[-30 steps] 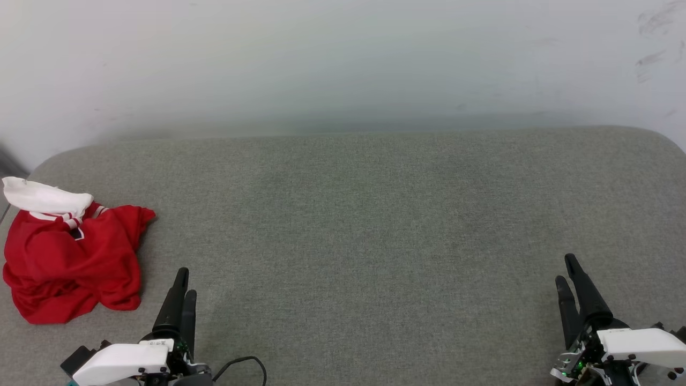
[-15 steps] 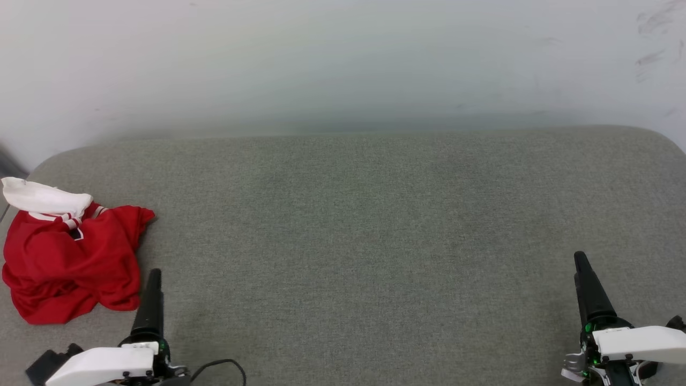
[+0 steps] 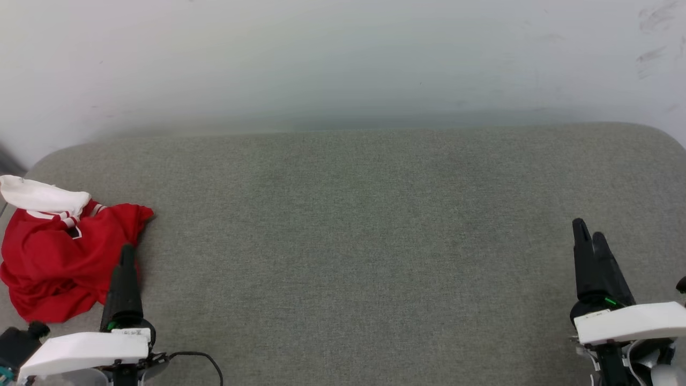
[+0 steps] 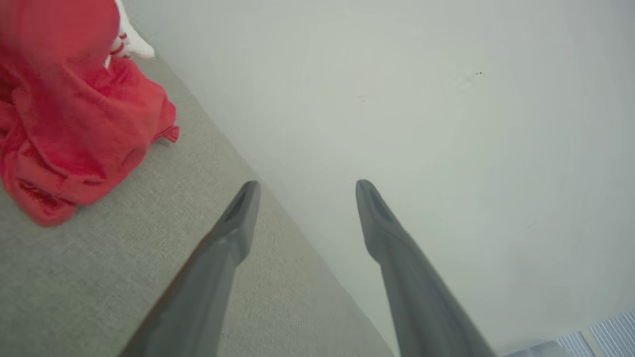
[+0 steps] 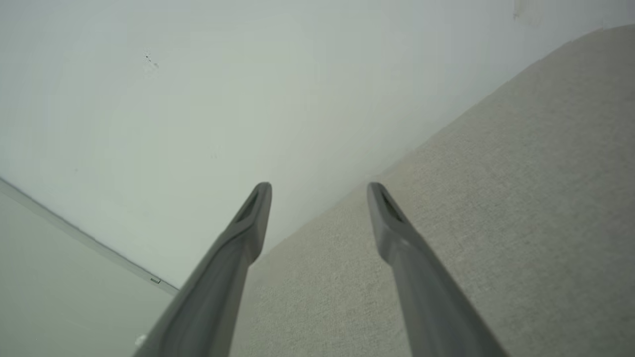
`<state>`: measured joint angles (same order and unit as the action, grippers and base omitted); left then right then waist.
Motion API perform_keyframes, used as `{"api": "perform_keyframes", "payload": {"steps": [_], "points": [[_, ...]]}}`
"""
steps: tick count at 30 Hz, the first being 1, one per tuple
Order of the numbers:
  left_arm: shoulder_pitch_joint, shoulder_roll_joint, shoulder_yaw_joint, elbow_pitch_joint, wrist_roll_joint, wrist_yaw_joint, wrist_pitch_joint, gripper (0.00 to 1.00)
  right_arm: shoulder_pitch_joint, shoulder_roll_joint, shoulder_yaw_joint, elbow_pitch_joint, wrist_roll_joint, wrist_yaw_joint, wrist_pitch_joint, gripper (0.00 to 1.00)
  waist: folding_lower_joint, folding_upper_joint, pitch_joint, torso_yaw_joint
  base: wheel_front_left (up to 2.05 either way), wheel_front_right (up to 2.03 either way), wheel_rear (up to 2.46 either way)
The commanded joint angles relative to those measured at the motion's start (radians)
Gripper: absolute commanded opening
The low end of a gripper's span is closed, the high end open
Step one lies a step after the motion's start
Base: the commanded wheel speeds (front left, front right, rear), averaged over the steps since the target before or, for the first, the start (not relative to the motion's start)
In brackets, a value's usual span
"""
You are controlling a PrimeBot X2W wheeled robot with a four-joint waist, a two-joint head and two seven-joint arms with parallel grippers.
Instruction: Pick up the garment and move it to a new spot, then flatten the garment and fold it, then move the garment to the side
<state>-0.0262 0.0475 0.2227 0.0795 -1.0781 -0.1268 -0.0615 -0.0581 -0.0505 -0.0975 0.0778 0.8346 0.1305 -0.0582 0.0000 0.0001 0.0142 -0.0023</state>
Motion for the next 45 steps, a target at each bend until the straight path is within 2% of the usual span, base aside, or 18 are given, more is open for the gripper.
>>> {"api": "perform_keyframes", "payload": {"steps": [1,7,13,18,26,36,41,45], "points": [[-0.008,0.002,-0.006,-0.030,0.033,0.004,-0.007,1.00,-0.023,0.000,0.004,-0.027,-0.040,0.000,-0.009,1.00,0.0000,-0.0001,0.000,0.000,0.00,0.00,0.00],[0.010,0.003,-0.069,-0.108,0.176,0.048,-0.027,1.00,-0.025,0.000,0.031,-0.079,-0.207,0.000,-0.029,1.00,0.0000,-0.0001,0.003,-0.001,0.00,0.00,0.00],[0.027,0.003,-0.139,-0.155,0.330,0.059,-0.045,1.00,-0.024,0.000,0.054,-0.111,-0.345,0.000,-0.048,1.00,0.0000,-0.0001,0.005,-0.002,0.00,0.00,0.00],[0.037,0.003,-0.176,-0.181,0.394,0.058,-0.061,1.00,-0.019,0.000,0.065,-0.124,-0.433,0.000,-0.062,1.00,0.0000,-0.0001,0.006,-0.003,0.00,0.00,0.00],[0.045,0.007,-0.230,-0.211,0.577,0.075,-0.083,1.00,-0.014,0.000,0.080,-0.140,-0.568,0.000,-0.085,1.00,0.0000,-0.0001,0.011,-0.005,0.00,0.00,0.00],[0.056,0.076,-0.358,-0.217,0.727,0.172,-0.108,1.00,0.002,0.000,0.076,-0.123,-0.718,0.000,-0.112,1.00,0.0000,-0.0001,0.010,-0.006,0.00,0.00,0.00],[0.052,0.113,-0.423,-0.195,0.776,0.242,-0.121,1.00,0.008,0.000,0.070,-0.108,-0.777,0.000,-0.122,1.00,0.0000,-0.0001,0.010,-0.007,0.00,0.00,0.00],[0.054,0.134,-0.463,-0.176,0.795,0.278,-0.130,1.00,0.008,0.000,0.069,-0.103,-0.819,0.000,-0.132,1.00,0.0000,-0.0001,0.010,-0.008,0.00,0.00,0.00]]}}
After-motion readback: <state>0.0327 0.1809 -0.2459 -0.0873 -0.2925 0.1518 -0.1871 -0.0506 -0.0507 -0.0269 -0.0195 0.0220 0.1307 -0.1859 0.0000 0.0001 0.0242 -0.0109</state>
